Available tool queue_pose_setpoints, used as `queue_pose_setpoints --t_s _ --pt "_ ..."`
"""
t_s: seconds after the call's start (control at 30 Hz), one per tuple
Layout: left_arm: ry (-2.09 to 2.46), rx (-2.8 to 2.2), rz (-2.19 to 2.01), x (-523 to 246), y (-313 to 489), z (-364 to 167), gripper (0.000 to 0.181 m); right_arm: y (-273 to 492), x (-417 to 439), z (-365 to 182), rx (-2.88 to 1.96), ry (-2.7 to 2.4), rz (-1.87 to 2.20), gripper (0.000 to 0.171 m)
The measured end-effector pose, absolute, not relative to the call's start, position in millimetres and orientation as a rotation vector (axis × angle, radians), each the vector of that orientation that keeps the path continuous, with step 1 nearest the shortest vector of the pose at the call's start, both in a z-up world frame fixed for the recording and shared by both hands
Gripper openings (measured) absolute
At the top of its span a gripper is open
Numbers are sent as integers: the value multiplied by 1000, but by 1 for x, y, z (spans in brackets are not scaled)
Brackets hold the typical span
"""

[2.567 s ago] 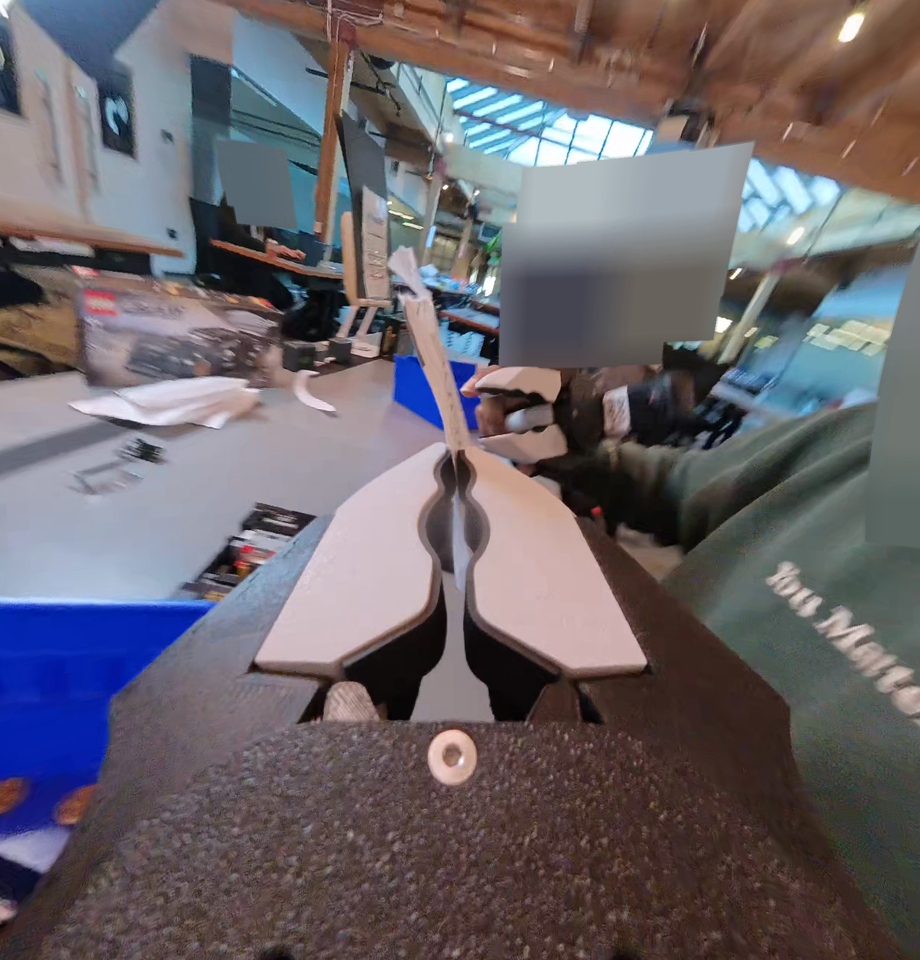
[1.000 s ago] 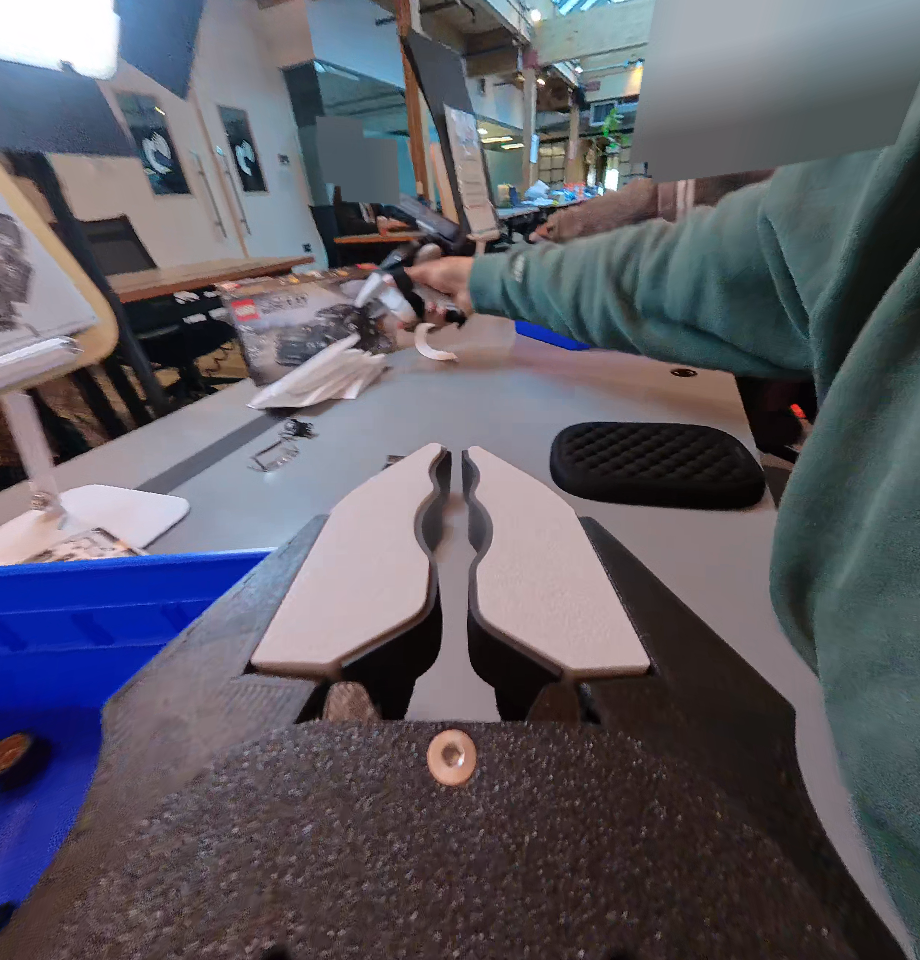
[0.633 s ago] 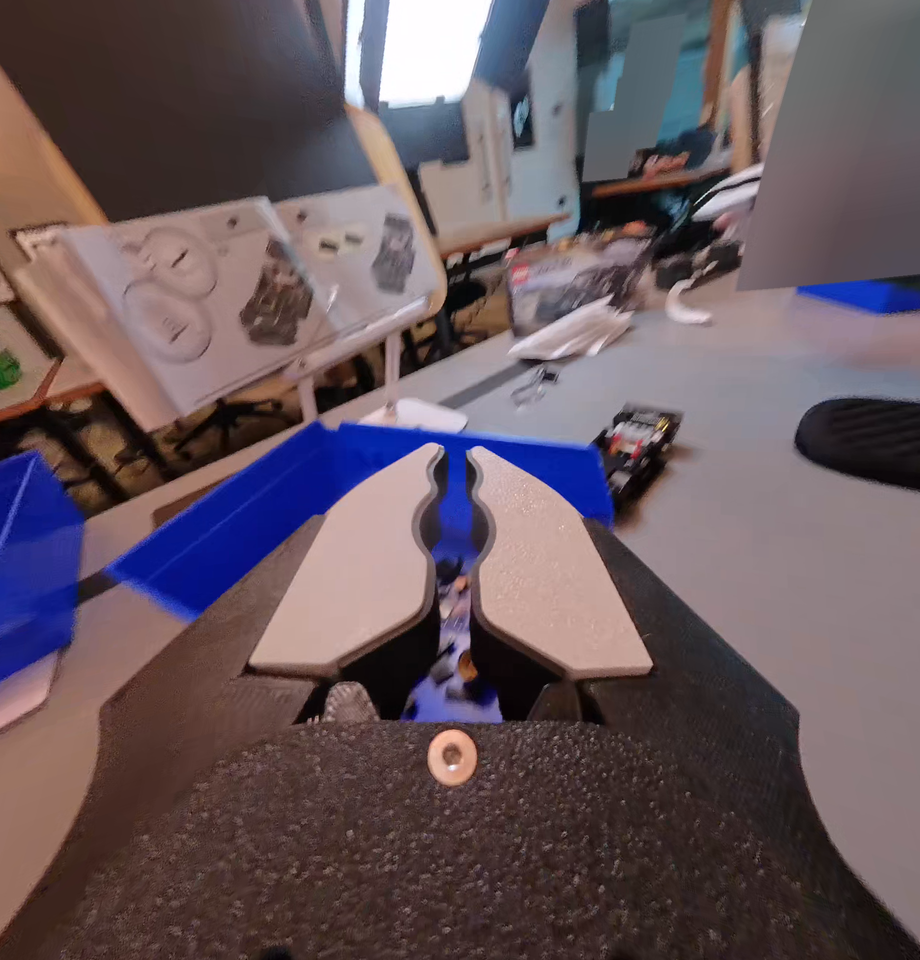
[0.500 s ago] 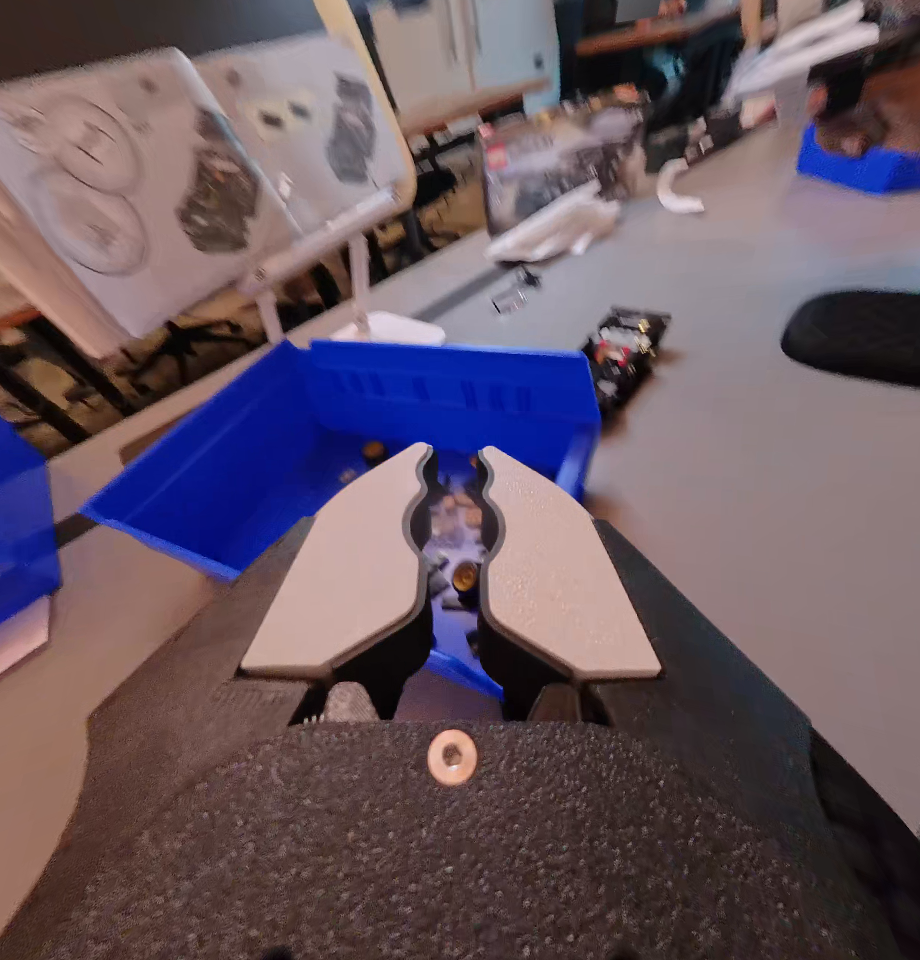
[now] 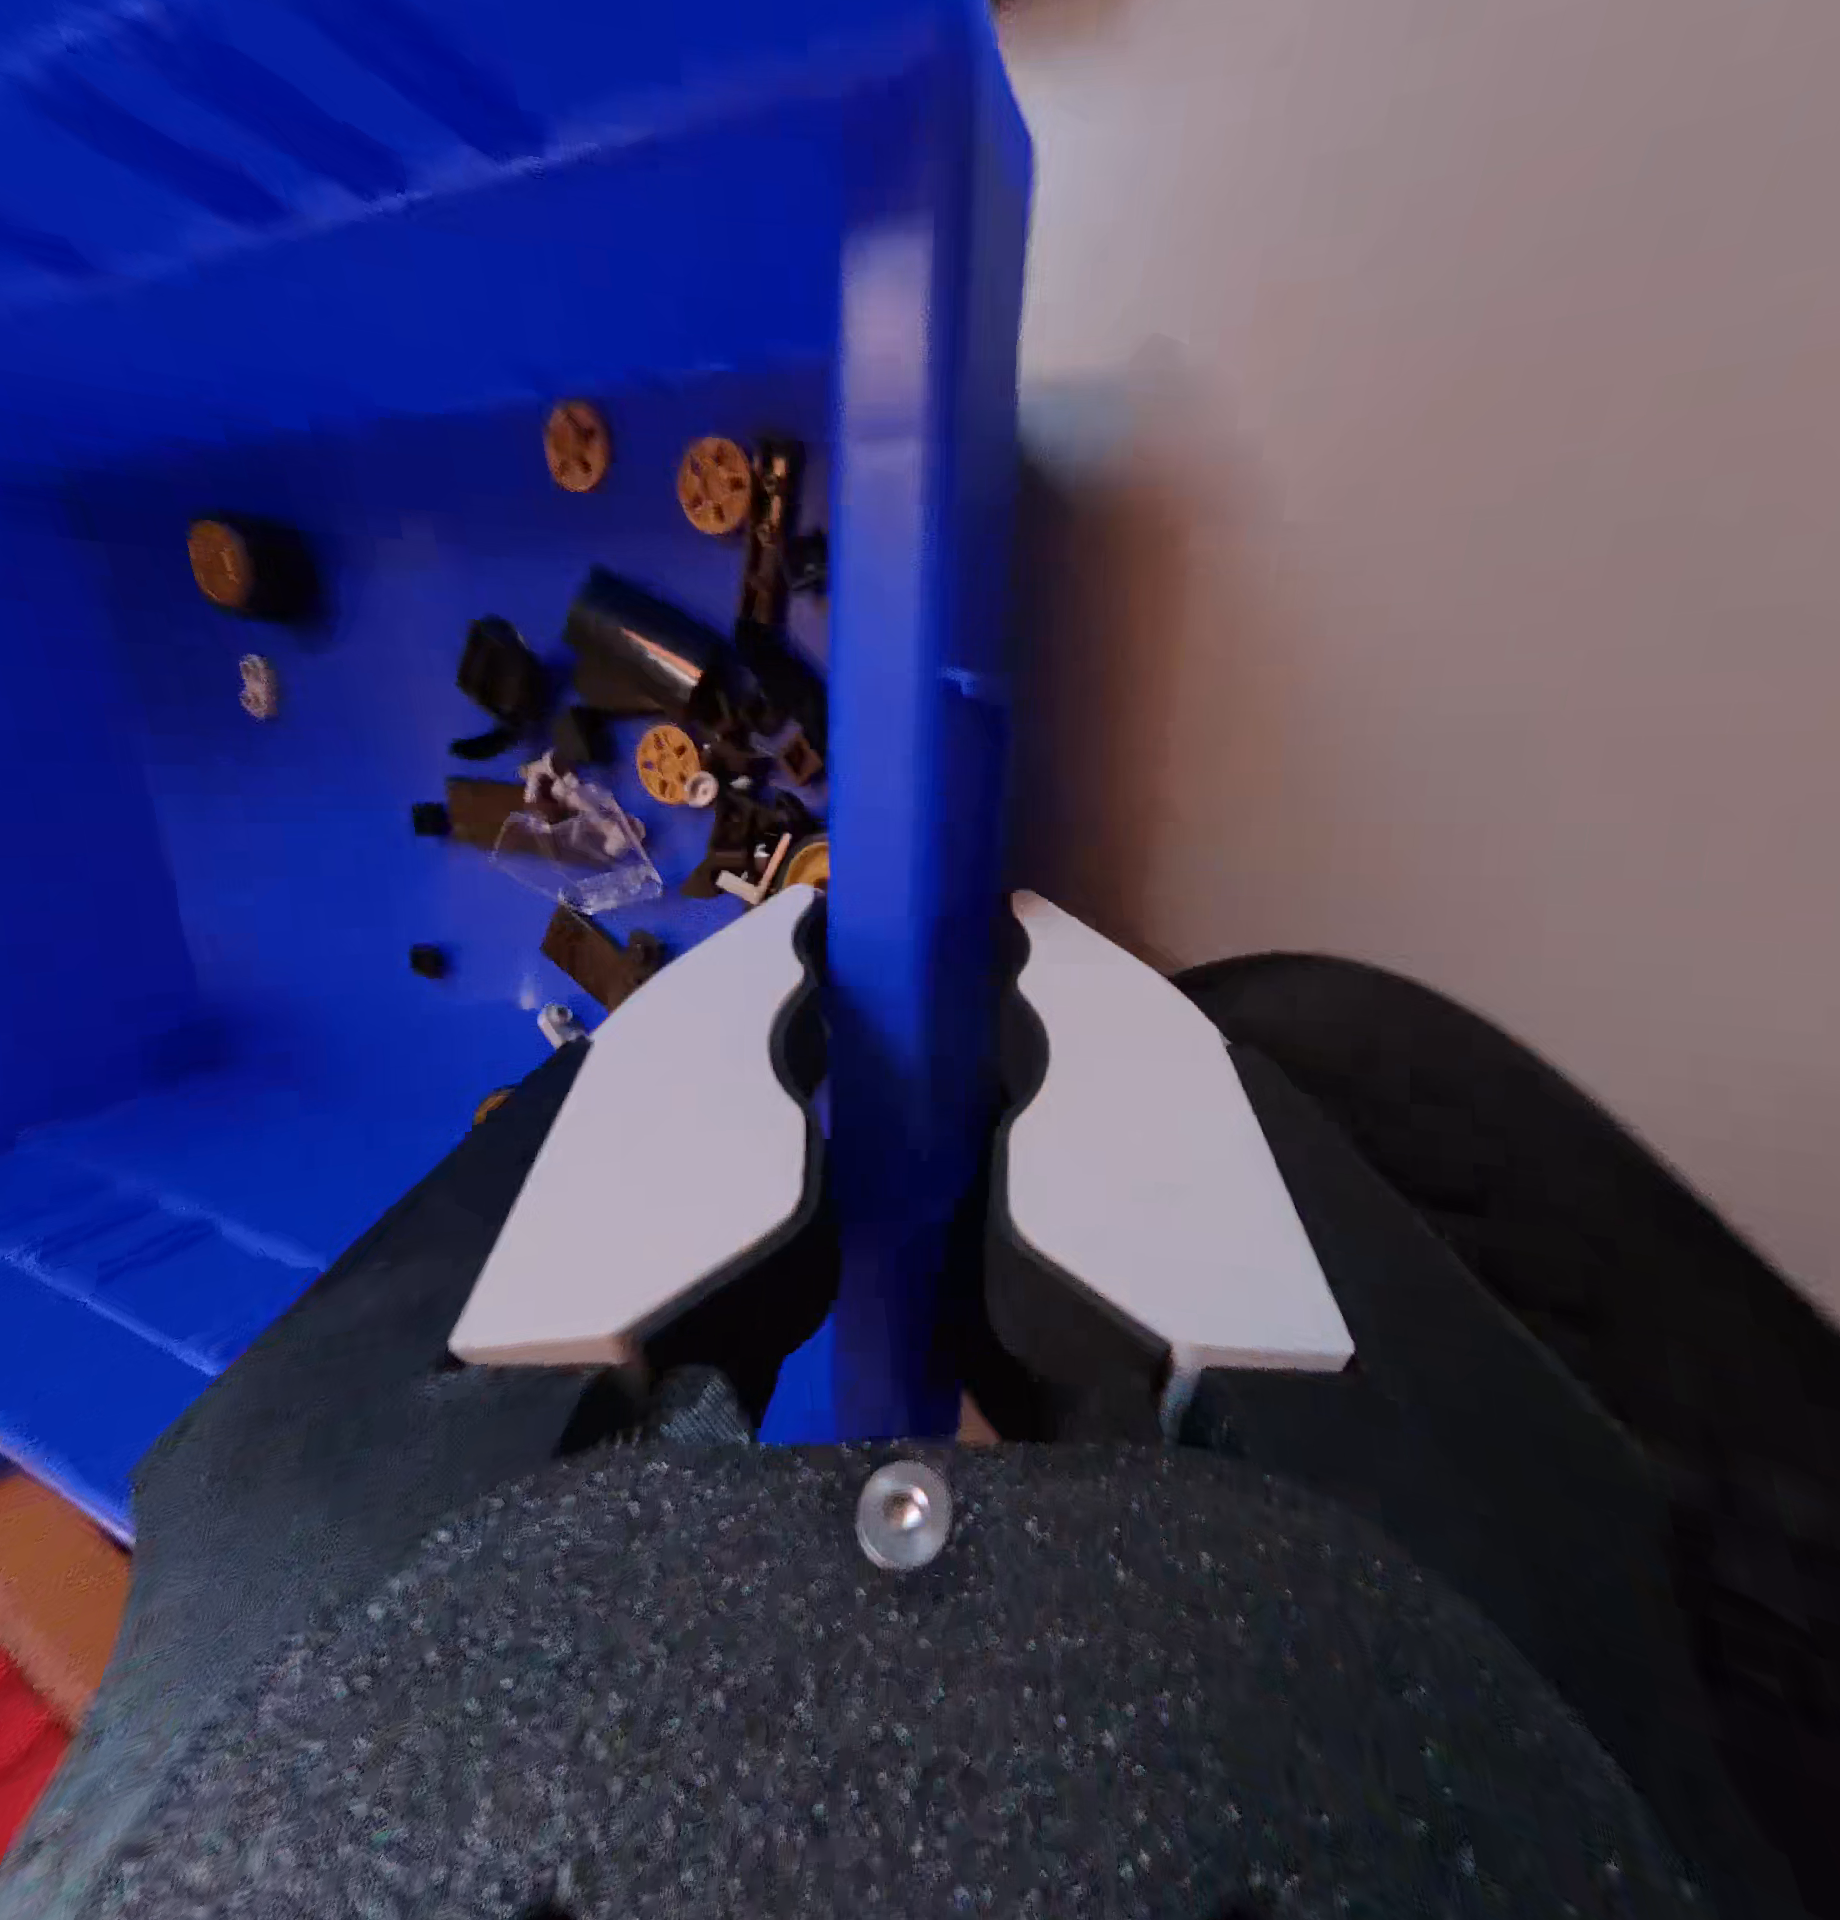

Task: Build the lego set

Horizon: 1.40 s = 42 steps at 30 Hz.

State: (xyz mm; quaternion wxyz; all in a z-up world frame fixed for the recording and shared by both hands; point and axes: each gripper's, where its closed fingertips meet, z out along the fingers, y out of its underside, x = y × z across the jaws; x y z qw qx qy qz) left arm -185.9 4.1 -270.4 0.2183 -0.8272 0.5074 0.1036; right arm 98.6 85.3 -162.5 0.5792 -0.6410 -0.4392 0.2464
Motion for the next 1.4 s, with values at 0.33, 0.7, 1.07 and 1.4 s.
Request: queue_pose_setpoints --t_s 0.33,0.7,1.07,1.4 --pt "1340 -2340 19 -207 -42 -201 28 87 107 -179 -1535 -1003 666 0" --pt "1301 -2345 96 -243 -11 -212 29 81 98 -186 -1542 -1043 654 0" --pt "1228 -2283 202 -251 -16 -258 31 83 94 -196 -1564 -1056 651 0" --pt "715 -1911 -288 -258 -10 -147 27 97 104 -183 -1503 -928 652 1"
